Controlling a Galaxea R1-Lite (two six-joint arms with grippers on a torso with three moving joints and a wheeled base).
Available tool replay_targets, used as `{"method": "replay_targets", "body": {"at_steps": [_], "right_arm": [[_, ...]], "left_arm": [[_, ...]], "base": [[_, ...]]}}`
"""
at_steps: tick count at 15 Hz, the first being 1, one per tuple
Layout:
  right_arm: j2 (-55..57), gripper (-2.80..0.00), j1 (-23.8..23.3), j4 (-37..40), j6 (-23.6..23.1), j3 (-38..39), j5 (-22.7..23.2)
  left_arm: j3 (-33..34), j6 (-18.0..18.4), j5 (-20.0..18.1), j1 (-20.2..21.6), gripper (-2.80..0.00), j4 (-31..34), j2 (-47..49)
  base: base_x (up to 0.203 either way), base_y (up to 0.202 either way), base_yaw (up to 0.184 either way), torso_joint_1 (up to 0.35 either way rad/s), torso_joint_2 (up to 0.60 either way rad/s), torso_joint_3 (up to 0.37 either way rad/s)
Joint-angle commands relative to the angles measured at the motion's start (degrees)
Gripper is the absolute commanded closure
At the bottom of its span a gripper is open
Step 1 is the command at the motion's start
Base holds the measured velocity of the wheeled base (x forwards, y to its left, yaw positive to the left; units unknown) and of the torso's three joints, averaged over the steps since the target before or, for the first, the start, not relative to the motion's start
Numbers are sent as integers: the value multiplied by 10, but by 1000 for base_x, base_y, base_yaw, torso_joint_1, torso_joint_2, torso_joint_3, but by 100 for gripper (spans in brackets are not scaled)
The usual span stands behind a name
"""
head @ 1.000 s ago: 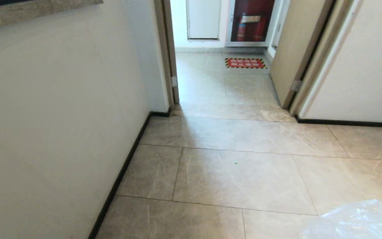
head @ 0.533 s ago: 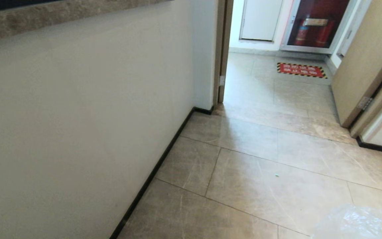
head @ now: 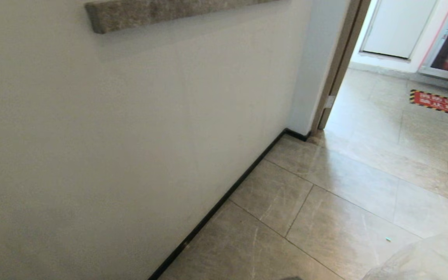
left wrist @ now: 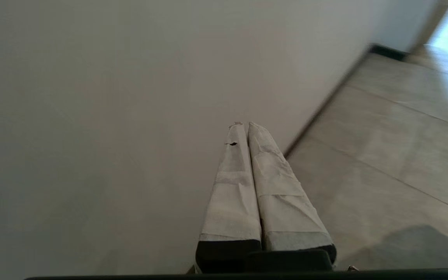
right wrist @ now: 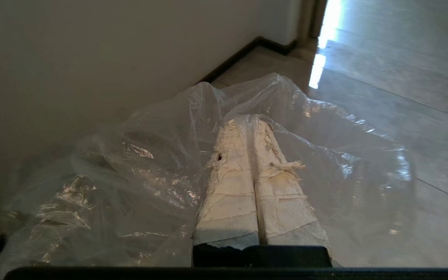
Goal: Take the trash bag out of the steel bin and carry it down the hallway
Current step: Put the trash bag at the door
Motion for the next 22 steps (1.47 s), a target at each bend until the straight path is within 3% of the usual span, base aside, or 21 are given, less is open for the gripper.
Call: {"method": "replay_targets", "body": {"at_steps": [1,4,22], "right_arm": [[1,0,0,1,-3,1,1],[0,0,0,2,-1,1,0],[0,0,0,2,-3,1,0]], "left_arm": [[0,0,0,0,0,0,0],[0,0,0,0,0,0,0],[0,2,0,0,0,0,0]], "base": [[0,-10,165,6,6,3],[1,-5,99,1,3,5],[0,0,0,0,0,0]]}}
